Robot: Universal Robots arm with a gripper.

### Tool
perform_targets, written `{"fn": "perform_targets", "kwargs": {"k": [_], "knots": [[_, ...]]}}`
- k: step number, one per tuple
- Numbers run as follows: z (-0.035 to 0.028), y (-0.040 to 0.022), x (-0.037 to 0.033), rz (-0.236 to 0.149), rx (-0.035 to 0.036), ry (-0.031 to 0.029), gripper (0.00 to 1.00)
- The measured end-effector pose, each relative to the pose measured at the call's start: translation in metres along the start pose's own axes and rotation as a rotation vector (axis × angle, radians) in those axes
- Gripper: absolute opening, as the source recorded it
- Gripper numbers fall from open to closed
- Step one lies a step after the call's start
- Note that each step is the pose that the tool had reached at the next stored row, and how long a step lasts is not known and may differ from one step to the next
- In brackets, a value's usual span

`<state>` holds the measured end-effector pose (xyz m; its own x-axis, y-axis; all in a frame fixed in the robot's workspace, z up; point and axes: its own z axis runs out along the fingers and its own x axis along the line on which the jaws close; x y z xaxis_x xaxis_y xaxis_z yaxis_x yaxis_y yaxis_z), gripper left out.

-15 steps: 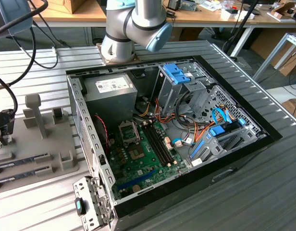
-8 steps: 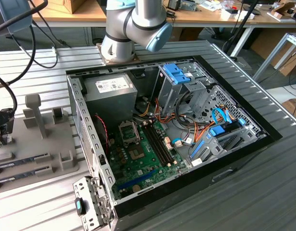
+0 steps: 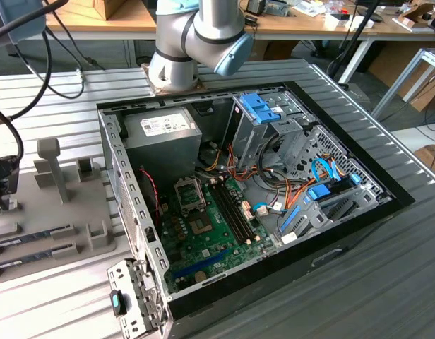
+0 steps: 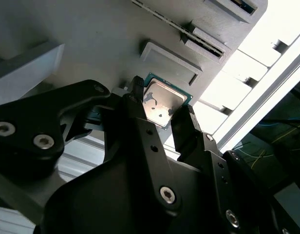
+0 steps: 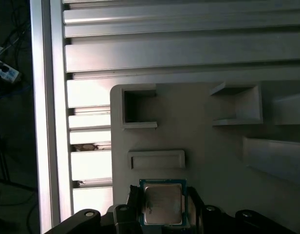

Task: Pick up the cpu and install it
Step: 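Pick up the cpu and move it towards the insertion slot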

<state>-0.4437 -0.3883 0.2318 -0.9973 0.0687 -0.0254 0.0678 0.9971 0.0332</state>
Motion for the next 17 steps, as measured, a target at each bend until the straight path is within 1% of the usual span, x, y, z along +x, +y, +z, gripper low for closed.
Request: {"fn": "perform_targets", "kwargs": {"k": [5, 17], "knots": [[-0.0042, 0.0001, -0.0001, 0.0, 0.0, 0.0, 0.47], [-0.0105, 0.0003, -0.0003, 0.0, 0.0, 0.0001, 0.47]]}}
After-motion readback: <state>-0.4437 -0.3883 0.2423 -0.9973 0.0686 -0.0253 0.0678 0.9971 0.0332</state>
